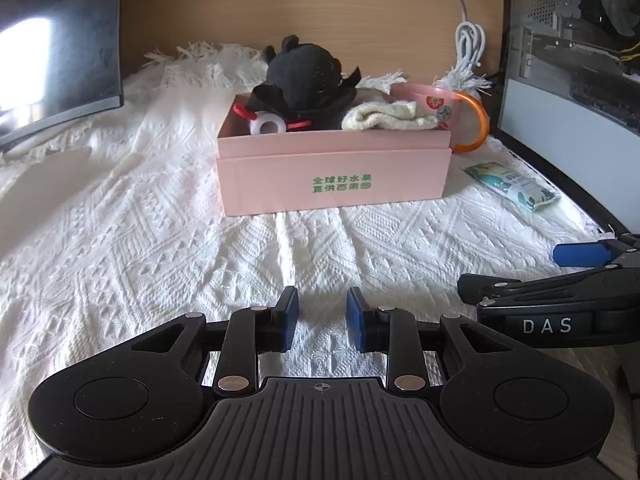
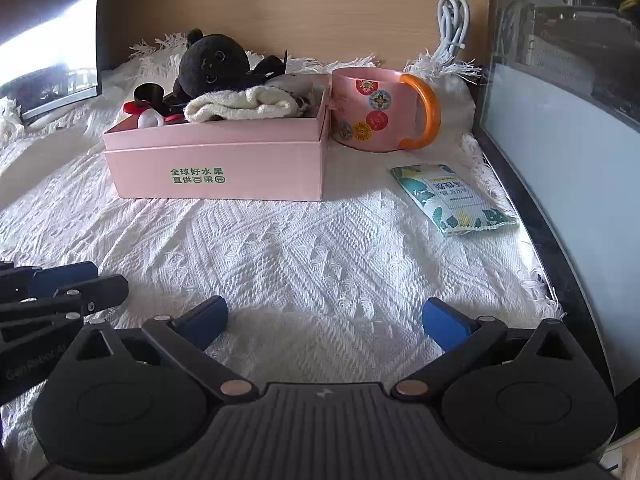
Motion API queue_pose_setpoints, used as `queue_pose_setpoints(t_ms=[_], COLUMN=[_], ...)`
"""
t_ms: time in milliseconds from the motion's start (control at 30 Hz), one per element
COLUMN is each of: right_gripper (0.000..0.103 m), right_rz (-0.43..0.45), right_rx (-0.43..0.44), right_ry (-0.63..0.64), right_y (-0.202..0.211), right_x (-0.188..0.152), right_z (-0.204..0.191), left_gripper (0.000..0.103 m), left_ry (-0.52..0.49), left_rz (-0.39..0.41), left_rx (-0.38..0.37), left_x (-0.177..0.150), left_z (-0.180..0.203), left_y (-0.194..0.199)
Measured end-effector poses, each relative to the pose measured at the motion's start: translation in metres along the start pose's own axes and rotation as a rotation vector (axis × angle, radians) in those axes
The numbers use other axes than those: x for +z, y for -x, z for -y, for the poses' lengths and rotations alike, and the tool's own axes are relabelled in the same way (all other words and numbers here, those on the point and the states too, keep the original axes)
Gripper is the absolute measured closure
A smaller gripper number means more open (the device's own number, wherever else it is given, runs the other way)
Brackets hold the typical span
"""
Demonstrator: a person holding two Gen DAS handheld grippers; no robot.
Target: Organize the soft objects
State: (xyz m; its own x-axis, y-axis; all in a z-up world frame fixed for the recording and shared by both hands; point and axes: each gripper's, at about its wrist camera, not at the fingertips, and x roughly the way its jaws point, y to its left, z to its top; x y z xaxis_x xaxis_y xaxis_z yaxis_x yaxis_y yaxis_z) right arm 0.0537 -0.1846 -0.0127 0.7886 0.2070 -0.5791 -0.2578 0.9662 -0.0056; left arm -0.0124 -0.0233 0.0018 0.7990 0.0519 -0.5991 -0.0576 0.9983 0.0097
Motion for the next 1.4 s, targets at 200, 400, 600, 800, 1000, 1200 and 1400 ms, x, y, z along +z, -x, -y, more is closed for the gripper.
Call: queue_pose_setpoints(t_ms=[200, 400, 600, 800, 1000, 1200, 1400], right_gripper=[0.0, 0.0, 0.0, 0.0, 0.0, 0.0, 0.0], right_rz=[0.0, 0.0, 0.0, 0.0, 0.0, 0.0, 0.0], right_rx=[0.0, 0.0, 0.0, 0.0, 0.0, 0.0, 0.0], right_ry=[-0.001, 0.0, 0.0, 0.0, 0.0, 0.0, 0.0], right_y=[0.0, 0.0, 0.0, -0.0001, -0.0003, -0.0004, -0.0002], right_x=[0.0001, 0.0001, 0.0, 0.0, 0.0001, 0.0002, 0.0003], right_z=[-0.0005, -0.0003, -0.0002, -0.0002, -0.0003, -0.0002, -0.0002], left_gripper=[0.073, 0.072, 0.072, 0.073, 0.073, 0.073, 0.073], left_ry=[-0.011, -0.002, -0.003, -0.004, -0.003, -0.003, -0.003], left_rz=[0.001, 0.0, 0.0, 0.0, 0.0, -0.001, -0.001], left_rx=[0.011, 0.006, 0.005, 0.006, 0.008, 0.006, 0.006], left_x=[-0.0003, -0.0001, -0.0001, 0.0, 0.0, 0.0, 0.0001], left_z=[0.0014, 0.0004, 0.0001, 0.0002, 0.0005, 0.0001, 0.0001], left_y=[0.0004, 0.0005, 0.0005, 0.0005, 0.0005, 0.0004, 0.0005])
